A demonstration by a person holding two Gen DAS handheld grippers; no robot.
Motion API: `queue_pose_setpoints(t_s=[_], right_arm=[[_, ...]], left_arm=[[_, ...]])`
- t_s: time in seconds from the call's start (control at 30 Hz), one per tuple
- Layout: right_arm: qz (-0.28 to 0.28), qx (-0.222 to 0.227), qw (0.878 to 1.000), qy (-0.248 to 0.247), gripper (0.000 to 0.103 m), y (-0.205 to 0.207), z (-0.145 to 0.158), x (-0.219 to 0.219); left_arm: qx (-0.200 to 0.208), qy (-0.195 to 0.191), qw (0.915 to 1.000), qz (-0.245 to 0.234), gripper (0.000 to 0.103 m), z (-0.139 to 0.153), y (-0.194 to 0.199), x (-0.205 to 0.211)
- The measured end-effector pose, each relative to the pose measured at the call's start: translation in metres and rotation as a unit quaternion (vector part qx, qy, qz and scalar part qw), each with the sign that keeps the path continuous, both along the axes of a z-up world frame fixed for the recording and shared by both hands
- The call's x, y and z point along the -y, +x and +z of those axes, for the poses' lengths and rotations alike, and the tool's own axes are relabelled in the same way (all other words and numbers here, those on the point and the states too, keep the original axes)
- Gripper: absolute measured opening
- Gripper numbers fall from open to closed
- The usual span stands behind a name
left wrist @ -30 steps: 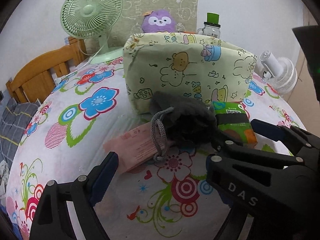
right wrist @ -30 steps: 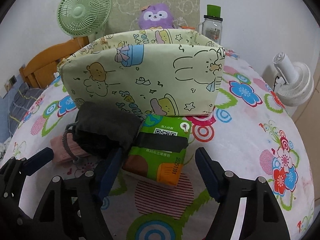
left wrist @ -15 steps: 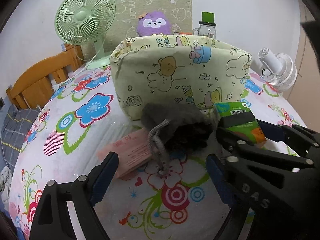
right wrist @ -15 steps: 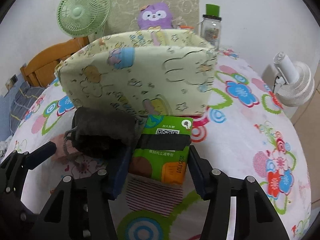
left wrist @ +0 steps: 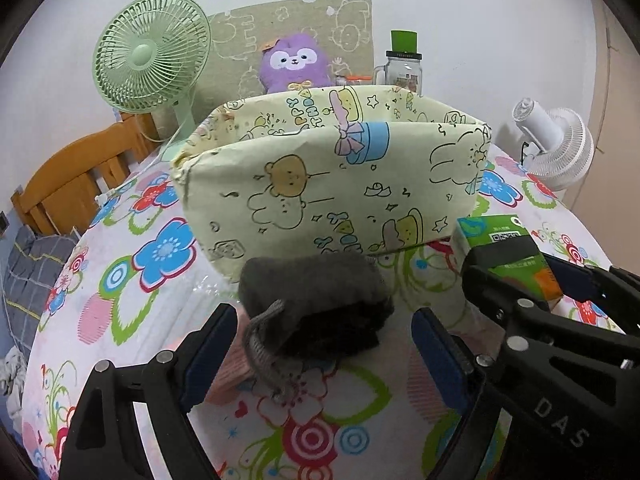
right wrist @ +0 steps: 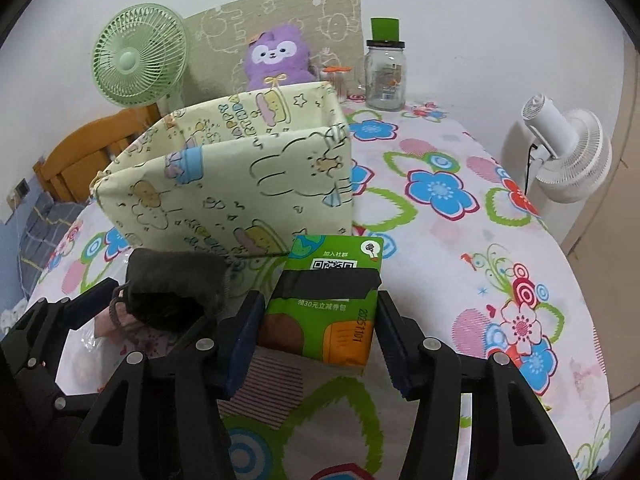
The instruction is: Organize soft objects
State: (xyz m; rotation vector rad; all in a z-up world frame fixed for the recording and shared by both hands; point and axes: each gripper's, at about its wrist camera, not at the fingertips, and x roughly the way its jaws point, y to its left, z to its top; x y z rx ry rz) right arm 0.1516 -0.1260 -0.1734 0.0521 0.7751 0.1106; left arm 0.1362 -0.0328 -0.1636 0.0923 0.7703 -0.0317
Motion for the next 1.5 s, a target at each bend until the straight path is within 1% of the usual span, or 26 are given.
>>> queue_pose_setpoints(t_s=[0.1,0.2,0.43,0.5,0.53,0.6,0.63,0.67,0.77,0.83,1.07,1.5], right_arm=[[-0.005,-0.003,1.000,0.002,0.058,0.004,-0.001,0.004],[-0.009,-0.007,1.000,0.006,0.058,0.009,-0.004,0.007],[-0.009,-0.009,1.000,0.013,0.058,0.015,-0.003,0.009],[-0.009,-0.011,1.000,0.012,0.058,0.016,-0.004,0.009],[-0.009,-0.012,1.000,0.013,0.058,0.017,-0.004,0.009],[-0.008,-0.015,1.000,0.016,0.058,0.018,-0.005,0.009],[-0.008,-0.015,1.000,0.016,0.058,0.018,-0.005,0.009],[-0.007,-0.014,1.000,0.016,0.058,0.017,-0.005,0.009],[-0.005,-0.012,1.000,0.016,0.058,0.017,-0.004,0.008],[-0.004,-0.010,1.000,0.017,0.058,0.016,-0.002,0.008],[-0.006,-0.002,1.000,0.018,0.058,0.008,0.005,0.008],[0.000,0.021,1.000,0.016,0.056,-0.015,0.026,0.004]], left_arm=[[-0.002,0.005,1.0000,-0.001,0.090,-0.002,0.006,0.004],[-0.014,0.004,0.9999,-0.003,0.090,-0.004,0.013,0.006],[-0.019,0.008,0.9998,0.000,0.089,-0.005,0.024,0.008],[-0.021,0.006,0.9997,-0.007,0.082,-0.006,0.027,0.009],[-0.024,0.006,0.9997,-0.008,0.076,-0.007,0.028,0.010],[-0.026,0.009,0.9996,-0.010,0.071,-0.008,0.030,0.012],[-0.025,0.009,0.9996,-0.012,0.065,-0.008,0.029,0.012],[-0.023,0.010,0.9996,-0.013,0.061,-0.007,0.029,0.013],[-0.018,0.012,0.9996,-0.016,0.053,-0.005,0.027,0.014],[-0.016,0.012,0.9997,-0.016,0.051,-0.004,0.026,0.013],[-0.008,0.006,0.9997,-0.022,0.048,0.005,0.017,0.014],[0.009,-0.005,0.9997,-0.020,0.048,0.025,-0.007,0.013]])
